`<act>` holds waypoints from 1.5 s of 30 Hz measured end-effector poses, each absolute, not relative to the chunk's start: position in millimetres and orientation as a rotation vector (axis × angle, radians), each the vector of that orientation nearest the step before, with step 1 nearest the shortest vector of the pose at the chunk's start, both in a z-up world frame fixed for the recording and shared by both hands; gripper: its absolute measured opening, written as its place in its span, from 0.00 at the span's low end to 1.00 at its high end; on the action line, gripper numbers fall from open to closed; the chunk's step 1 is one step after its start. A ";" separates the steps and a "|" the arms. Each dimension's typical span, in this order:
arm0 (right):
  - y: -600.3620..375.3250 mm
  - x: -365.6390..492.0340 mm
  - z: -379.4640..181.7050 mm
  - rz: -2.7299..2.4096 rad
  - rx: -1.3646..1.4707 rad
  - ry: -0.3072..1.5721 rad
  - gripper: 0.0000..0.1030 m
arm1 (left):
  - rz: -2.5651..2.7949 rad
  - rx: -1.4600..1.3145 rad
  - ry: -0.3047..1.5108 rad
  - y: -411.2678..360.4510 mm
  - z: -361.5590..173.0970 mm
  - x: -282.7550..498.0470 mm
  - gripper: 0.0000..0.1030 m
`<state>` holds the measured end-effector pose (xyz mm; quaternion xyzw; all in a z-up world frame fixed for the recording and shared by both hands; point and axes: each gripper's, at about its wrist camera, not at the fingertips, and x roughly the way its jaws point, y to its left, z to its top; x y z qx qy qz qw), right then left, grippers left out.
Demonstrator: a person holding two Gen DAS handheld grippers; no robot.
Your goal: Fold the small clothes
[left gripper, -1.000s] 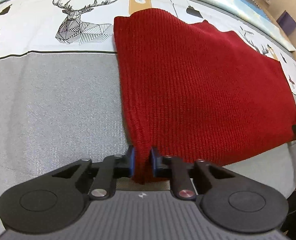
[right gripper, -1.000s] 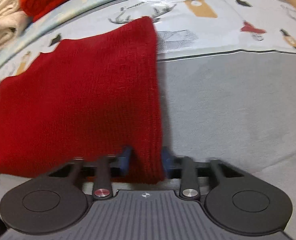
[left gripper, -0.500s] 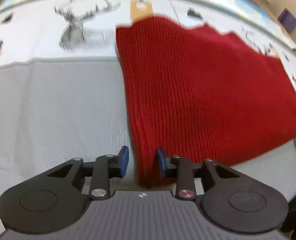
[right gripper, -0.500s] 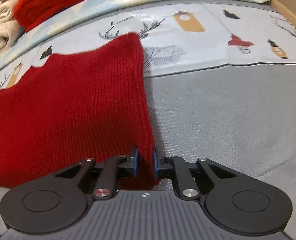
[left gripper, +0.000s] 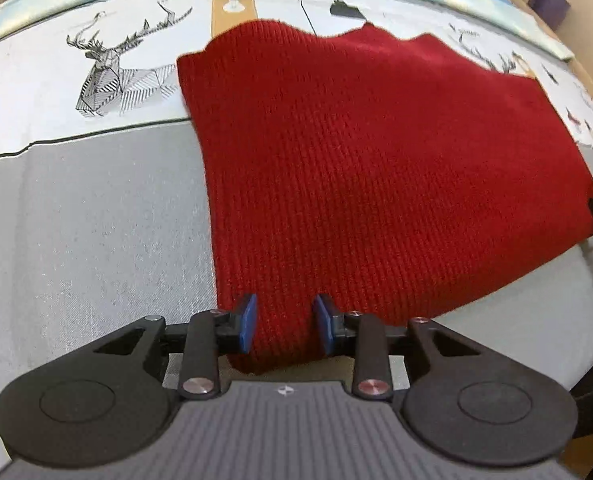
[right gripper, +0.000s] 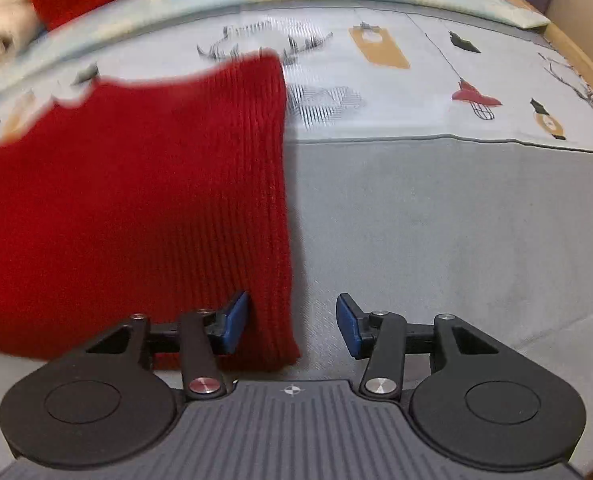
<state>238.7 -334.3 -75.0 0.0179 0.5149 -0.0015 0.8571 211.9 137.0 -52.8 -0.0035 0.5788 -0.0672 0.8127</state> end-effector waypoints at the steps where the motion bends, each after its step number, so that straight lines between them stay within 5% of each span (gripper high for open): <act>1: -334.3 238.2 -69.8 -0.007 0.035 1.046 0.49 | -0.147 -0.012 1.217 136.9 -49.4 210.7 0.35; 23: -295.8 221.8 4.5 0.019 0.108 0.700 0.51 | -0.046 -0.108 0.809 135.9 38.5 176.6 0.78; 42: -166.7 215.0 32.5 0.253 -0.056 0.664 0.50 | -0.002 -0.140 0.882 154.3 14.5 187.1 0.78; 45: -144.6 214.3 25.2 0.261 -0.113 0.687 0.41 | 0.013 -0.155 0.888 160.5 14.1 188.0 0.78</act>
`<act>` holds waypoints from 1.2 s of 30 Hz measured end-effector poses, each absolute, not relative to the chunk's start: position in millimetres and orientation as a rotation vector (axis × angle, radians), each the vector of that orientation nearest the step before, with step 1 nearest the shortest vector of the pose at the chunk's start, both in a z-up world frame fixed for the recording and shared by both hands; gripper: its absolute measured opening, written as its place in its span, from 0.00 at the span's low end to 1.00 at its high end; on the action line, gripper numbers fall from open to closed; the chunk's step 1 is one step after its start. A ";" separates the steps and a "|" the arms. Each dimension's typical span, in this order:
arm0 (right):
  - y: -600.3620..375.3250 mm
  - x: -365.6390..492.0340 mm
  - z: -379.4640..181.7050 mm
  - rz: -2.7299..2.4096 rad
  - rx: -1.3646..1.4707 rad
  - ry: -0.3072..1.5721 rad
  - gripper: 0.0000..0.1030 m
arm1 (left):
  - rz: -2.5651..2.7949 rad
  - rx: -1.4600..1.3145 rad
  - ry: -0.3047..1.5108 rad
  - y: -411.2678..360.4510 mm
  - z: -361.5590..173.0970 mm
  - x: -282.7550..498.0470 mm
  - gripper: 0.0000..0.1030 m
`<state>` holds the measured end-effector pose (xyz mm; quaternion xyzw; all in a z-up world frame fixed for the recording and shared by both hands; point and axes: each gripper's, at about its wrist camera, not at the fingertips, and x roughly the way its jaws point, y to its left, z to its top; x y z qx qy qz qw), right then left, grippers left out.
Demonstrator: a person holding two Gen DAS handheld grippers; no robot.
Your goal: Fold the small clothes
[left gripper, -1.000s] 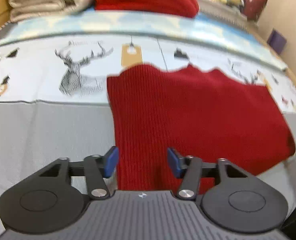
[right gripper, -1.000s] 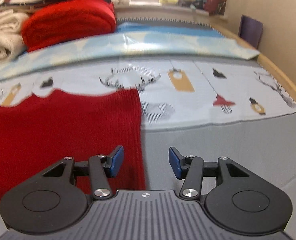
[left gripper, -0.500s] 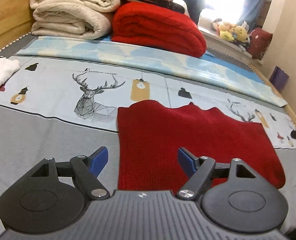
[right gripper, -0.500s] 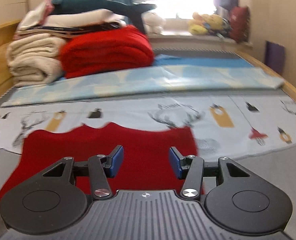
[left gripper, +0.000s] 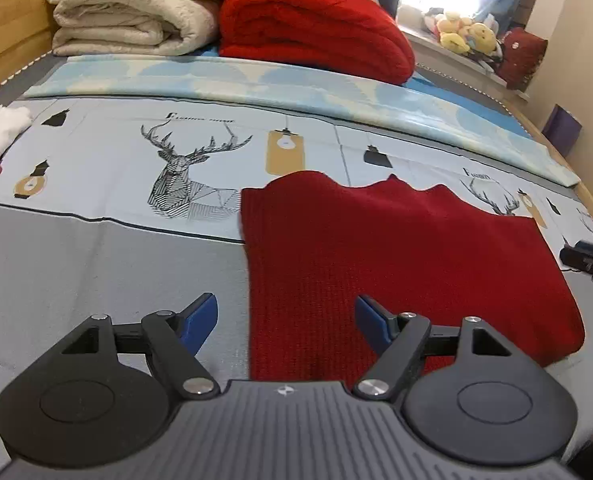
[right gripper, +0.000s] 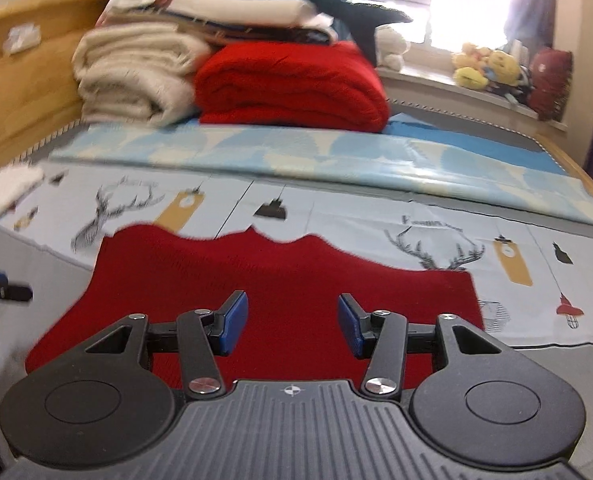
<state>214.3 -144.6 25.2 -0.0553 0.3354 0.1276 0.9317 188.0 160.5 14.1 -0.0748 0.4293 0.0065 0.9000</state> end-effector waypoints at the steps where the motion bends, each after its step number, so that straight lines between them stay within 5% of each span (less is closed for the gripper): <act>1: -136.4 213.7 22.5 0.266 -0.133 0.689 0.31 | 0.018 -0.155 0.889 162.3 13.6 188.4 0.78; 4: -111.8 211.0 14.5 0.299 -0.181 0.694 0.21 | 0.031 -0.163 0.894 167.4 13.5 189.5 0.78; 10: -53.3 197.8 -7.8 0.415 -0.313 0.697 0.21 | 0.063 -0.188 0.914 180.9 10.4 192.6 0.78; 22: 42.6 144.8 -56.1 0.701 -0.679 0.622 0.47 | 0.109 -0.216 0.963 200.5 1.4 194.5 0.78; 36: 63.7 134.8 -82.9 0.747 -0.810 0.593 0.57 | 0.119 -0.218 0.993 200.2 -4.5 200.7 0.78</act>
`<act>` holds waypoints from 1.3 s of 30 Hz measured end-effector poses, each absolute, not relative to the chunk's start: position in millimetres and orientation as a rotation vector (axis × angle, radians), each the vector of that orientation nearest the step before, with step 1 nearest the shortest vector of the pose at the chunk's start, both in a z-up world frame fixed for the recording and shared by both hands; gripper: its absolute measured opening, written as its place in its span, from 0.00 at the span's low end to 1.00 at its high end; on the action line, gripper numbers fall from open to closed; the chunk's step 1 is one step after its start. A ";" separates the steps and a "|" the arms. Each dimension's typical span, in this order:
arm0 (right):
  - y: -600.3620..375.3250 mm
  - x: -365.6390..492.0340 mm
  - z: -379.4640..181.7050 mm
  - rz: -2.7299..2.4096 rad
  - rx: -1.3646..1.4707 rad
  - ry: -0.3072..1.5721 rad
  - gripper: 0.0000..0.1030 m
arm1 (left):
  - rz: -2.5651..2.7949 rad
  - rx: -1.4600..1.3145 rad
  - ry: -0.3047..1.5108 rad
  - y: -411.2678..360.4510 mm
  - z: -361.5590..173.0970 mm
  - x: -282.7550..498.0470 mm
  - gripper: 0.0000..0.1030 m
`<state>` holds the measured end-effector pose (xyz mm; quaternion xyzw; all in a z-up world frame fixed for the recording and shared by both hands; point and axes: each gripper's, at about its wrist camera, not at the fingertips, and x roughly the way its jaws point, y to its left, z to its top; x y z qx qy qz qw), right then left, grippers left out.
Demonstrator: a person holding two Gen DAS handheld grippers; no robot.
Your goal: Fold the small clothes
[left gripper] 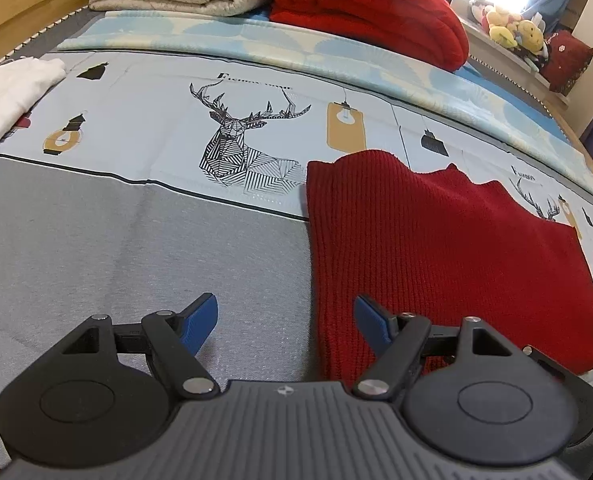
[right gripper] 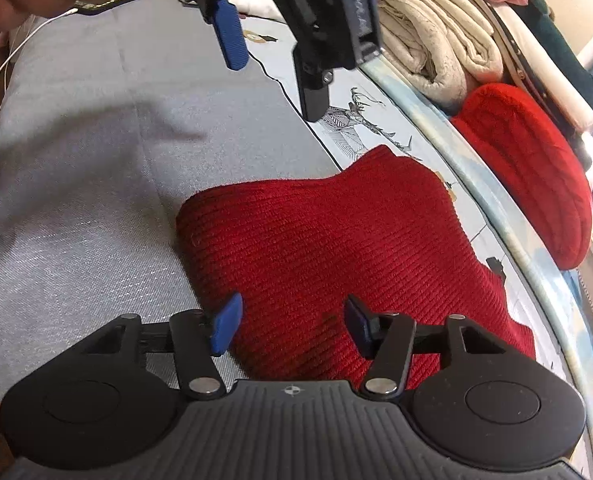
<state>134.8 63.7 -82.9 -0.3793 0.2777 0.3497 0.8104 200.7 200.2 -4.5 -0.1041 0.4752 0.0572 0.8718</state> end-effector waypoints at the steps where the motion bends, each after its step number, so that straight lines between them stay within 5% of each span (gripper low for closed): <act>1: 64.3 134.1 -83.7 0.749 -0.819 0.589 0.57 | 0.119 -0.216 0.995 199.3 -5.1 201.6 0.78; 24: 70.8 122.0 -76.4 0.816 -0.850 0.509 0.57 | 0.112 -0.209 0.998 195.5 -6.3 208.0 0.78; 29: 73.9 111.2 -68.0 0.868 -0.863 0.472 0.69 | 0.113 -0.215 0.994 196.1 -5.5 208.9 0.78; 39: 76.7 120.4 -98.9 0.777 -1.002 0.537 0.69 | 0.110 -0.216 0.994 194.5 -6.3 210.1 0.78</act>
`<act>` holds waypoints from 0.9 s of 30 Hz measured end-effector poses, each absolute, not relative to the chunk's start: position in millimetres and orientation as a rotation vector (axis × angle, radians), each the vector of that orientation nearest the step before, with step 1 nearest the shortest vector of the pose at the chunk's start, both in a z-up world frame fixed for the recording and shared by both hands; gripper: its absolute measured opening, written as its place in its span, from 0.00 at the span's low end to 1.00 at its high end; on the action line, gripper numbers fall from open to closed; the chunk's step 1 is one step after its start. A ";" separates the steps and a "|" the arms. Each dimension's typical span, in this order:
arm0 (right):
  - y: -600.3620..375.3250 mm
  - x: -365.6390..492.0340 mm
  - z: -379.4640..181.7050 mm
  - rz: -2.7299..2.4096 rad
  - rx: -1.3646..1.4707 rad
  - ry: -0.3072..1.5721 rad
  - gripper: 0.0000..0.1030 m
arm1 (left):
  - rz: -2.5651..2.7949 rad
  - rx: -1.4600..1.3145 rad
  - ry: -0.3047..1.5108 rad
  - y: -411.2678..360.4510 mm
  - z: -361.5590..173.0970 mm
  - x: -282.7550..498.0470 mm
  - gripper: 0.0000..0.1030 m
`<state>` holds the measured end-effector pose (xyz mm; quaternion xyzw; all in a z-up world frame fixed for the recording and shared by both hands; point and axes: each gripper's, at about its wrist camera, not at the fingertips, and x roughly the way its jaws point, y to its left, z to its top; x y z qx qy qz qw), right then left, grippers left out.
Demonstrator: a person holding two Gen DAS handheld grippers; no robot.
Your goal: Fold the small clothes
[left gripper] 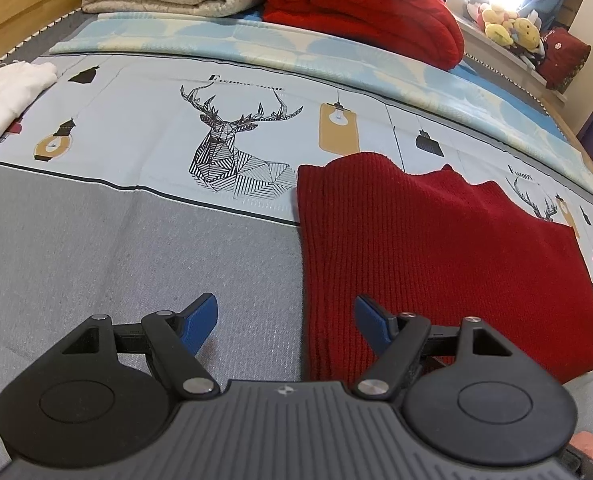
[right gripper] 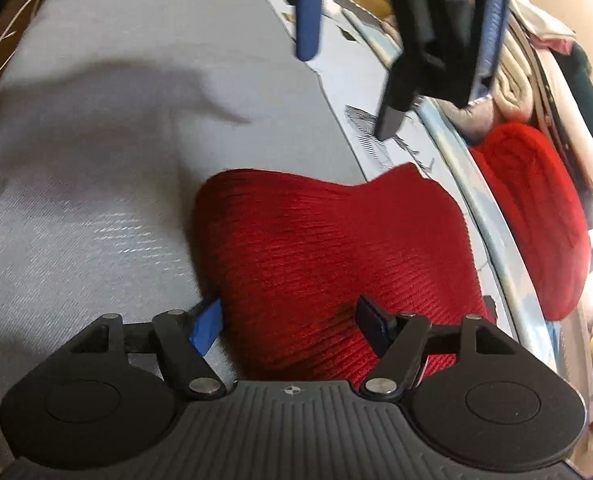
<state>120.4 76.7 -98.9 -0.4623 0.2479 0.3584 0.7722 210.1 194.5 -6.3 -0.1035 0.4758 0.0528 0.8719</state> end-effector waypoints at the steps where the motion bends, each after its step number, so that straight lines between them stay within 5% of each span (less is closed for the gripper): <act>1: 76.8 118.6 -101.3 0.779 -1.009 0.529 0.67 | 0.108 -0.219 0.997 194.8 -6.9 210.8 0.78; 5: 78.9 108.2 -107.0 0.796 -1.040 0.494 0.54 | 0.103 -0.266 1.020 199.9 -12.1 215.1 0.78; 12: 74.8 103.8 -92.3 0.836 -0.965 0.510 0.17 | 0.050 -0.464 1.061 213.2 -23.8 227.0 0.82; 27: 27.7 97.7 -38.0 0.827 -0.730 0.439 0.15 | -0.193 -0.800 1.229 199.5 -85.3 288.6 0.81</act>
